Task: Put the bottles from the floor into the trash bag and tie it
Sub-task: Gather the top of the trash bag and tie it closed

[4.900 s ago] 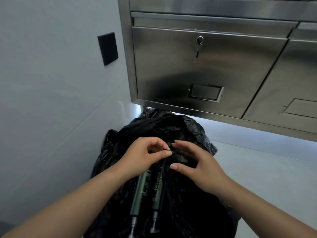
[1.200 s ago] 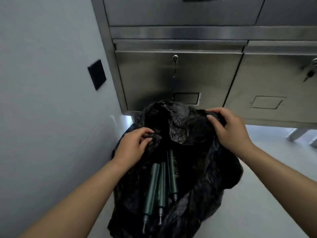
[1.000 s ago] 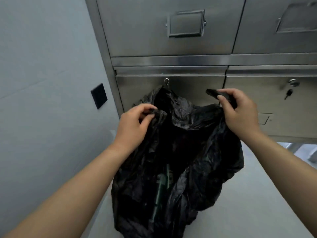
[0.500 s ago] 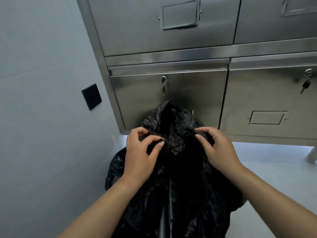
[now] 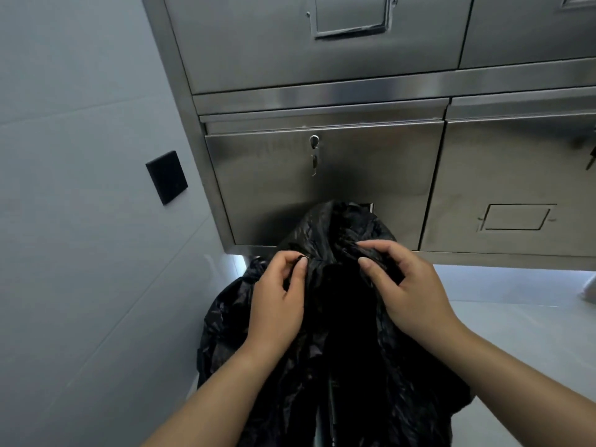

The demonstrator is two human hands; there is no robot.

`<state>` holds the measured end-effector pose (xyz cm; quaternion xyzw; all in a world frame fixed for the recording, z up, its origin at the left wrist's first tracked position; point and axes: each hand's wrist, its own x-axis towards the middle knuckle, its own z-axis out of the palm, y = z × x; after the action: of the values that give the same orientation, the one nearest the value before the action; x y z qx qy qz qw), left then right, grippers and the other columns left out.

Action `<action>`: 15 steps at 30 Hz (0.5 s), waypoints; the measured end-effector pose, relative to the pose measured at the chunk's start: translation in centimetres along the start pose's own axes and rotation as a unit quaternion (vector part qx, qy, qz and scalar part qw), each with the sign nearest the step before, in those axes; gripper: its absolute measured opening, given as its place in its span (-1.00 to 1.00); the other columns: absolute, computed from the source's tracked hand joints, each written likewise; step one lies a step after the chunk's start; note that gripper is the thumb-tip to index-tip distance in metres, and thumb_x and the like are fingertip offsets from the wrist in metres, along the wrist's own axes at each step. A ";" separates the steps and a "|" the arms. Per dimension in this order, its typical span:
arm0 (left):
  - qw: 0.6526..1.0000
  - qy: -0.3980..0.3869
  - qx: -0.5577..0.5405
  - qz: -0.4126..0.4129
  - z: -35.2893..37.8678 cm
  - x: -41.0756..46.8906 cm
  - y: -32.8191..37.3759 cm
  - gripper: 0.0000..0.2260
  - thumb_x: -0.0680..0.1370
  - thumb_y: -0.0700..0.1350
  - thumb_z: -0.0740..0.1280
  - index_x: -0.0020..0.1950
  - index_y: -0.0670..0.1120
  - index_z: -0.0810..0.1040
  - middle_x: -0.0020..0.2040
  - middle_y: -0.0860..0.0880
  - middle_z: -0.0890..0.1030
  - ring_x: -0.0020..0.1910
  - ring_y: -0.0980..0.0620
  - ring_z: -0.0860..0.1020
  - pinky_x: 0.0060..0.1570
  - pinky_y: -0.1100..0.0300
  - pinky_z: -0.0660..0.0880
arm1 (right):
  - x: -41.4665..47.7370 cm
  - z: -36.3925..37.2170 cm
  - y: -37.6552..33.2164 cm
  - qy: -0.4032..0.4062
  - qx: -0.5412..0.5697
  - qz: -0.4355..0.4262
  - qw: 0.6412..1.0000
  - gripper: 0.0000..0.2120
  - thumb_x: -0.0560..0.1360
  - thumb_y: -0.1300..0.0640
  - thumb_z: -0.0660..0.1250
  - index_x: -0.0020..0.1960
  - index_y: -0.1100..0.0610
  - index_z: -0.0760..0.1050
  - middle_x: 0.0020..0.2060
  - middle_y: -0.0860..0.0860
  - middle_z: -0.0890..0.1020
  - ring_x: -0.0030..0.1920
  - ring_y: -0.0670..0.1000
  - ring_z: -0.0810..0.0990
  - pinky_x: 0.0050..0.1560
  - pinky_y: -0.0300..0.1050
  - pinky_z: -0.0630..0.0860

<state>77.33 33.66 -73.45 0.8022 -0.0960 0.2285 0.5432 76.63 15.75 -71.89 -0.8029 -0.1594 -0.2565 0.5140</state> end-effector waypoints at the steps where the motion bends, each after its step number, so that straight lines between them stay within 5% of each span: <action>1: 0.999 -0.002 -0.030 -0.029 0.3 -0.1 0.1 -0.90 0.57 -0.06 0.24 -0.12 0.05 0.52 -0.19 0.16 0.63 -0.18 0.23 0.58 -0.17 0.46 0.43 | -0.1 0.2 0.1 -0.005 0.002 0.005 1.000 -0.80 0.47 0.12 0.36 0.00 -0.17 0.51 -0.08 -0.27 0.61 -0.01 -0.30 0.55 -0.02 -0.50 0.37; 8: 0.986 -0.009 -0.103 -0.131 1.4 0.2 0.3 -0.87 0.57 -0.07 0.25 -0.06 -0.05 0.57 -0.15 0.01 0.68 -0.10 0.10 0.63 -0.01 0.23 0.52 | -0.1 0.9 1.2 -0.016 0.014 0.032 0.999 -0.82 0.48 0.13 0.35 0.02 -0.10 0.55 -0.07 -0.24 0.62 -0.01 -0.27 0.56 0.01 -0.44 0.42; 12: 0.990 -0.043 -0.067 -0.118 0.1 0.4 -0.5 -0.76 0.58 0.10 0.14 0.17 0.10 0.50 0.09 0.21 0.56 0.12 0.34 0.48 0.00 0.59 0.33 | 0.2 0.9 1.3 -0.013 0.017 0.039 0.999 -0.84 0.48 0.11 0.34 0.03 -0.09 0.54 -0.08 -0.24 0.62 -0.02 -0.27 0.56 -0.03 -0.46 0.40; 15: 0.993 -0.095 -0.025 -0.069 -1.7 -0.7 -1.5 -0.54 0.49 0.31 0.07 0.38 0.26 0.28 0.37 0.28 0.35 0.32 0.46 0.24 0.22 0.53 0.20 | 0.2 0.8 1.7 -0.001 0.016 0.044 0.999 -0.84 0.48 0.10 0.34 0.03 -0.10 0.54 -0.08 -0.24 0.62 -0.03 -0.26 0.56 -0.04 -0.46 0.40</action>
<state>76.84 35.72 -74.49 0.8109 -0.0972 0.1104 0.5663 77.87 15.81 -73.33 -0.8011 -0.1286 -0.2303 0.5373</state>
